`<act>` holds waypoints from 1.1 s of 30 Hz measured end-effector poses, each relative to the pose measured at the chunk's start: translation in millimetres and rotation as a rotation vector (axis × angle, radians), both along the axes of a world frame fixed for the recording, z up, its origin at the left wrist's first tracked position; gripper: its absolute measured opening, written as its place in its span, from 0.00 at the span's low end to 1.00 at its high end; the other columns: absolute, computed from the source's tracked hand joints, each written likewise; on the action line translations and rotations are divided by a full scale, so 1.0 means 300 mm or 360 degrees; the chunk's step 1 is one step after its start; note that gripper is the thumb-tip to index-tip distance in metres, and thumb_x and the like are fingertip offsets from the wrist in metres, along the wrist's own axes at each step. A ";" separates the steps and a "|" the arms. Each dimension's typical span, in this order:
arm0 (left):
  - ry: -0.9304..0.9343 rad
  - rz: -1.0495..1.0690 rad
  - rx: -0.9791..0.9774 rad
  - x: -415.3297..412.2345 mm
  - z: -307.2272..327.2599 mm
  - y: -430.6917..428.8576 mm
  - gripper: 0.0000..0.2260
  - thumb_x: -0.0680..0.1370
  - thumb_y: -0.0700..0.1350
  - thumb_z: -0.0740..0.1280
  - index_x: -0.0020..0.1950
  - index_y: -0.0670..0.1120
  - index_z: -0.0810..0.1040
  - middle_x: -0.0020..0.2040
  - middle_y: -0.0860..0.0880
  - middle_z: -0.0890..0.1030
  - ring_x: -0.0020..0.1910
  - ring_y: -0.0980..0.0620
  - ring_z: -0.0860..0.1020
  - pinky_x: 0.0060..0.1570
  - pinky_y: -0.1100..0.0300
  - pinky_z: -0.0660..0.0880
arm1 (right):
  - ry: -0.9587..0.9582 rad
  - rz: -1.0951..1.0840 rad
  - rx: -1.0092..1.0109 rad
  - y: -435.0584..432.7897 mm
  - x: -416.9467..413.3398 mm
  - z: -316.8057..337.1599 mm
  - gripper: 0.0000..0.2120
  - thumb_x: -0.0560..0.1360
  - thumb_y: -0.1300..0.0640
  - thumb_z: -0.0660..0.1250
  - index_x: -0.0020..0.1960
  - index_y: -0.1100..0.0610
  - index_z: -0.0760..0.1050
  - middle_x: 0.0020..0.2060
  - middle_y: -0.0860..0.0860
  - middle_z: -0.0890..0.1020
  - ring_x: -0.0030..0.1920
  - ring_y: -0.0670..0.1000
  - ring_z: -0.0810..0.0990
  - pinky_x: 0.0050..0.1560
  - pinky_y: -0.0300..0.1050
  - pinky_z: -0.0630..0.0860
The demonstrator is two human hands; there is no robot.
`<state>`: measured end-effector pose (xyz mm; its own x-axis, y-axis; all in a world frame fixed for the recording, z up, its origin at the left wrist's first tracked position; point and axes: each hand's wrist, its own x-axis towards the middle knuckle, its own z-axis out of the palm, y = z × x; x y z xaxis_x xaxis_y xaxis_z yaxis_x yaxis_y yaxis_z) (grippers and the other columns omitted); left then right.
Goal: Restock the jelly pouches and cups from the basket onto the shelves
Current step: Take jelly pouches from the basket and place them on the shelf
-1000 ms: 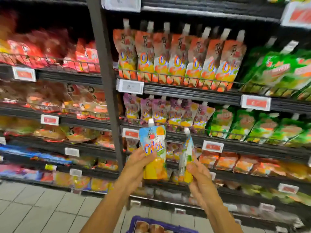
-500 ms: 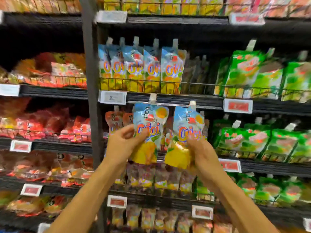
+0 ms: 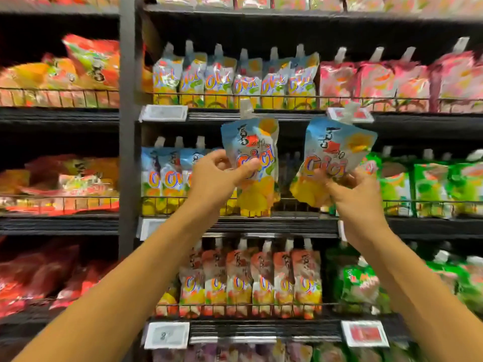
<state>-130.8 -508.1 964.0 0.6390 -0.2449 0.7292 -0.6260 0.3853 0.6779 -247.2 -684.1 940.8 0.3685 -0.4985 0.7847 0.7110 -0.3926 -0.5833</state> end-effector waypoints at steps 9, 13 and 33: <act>-0.0087 0.0149 -0.0051 0.069 0.067 -0.228 0.12 0.69 0.41 0.78 0.43 0.48 0.76 0.42 0.50 0.82 0.39 0.60 0.82 0.35 0.66 0.79 | -0.0149 -0.0349 -0.0154 -0.054 -0.055 0.050 0.18 0.72 0.63 0.75 0.51 0.42 0.75 0.43 0.40 0.85 0.44 0.38 0.83 0.36 0.34 0.79; -0.0061 0.0249 0.0046 0.109 0.044 -0.293 0.13 0.69 0.44 0.79 0.43 0.50 0.75 0.46 0.48 0.84 0.46 0.50 0.83 0.46 0.51 0.82 | -0.0116 -0.0371 -0.0226 -0.074 -0.080 0.043 0.16 0.71 0.62 0.76 0.53 0.46 0.78 0.46 0.44 0.85 0.47 0.39 0.82 0.36 0.34 0.79; -0.0402 0.0531 0.0403 0.144 -0.002 -0.373 0.13 0.70 0.46 0.77 0.49 0.44 0.79 0.45 0.51 0.82 0.41 0.56 0.80 0.37 0.68 0.76 | 0.0059 -0.0766 -0.0339 -0.094 -0.026 0.093 0.18 0.69 0.65 0.75 0.55 0.49 0.76 0.47 0.42 0.83 0.43 0.41 0.82 0.49 0.52 0.82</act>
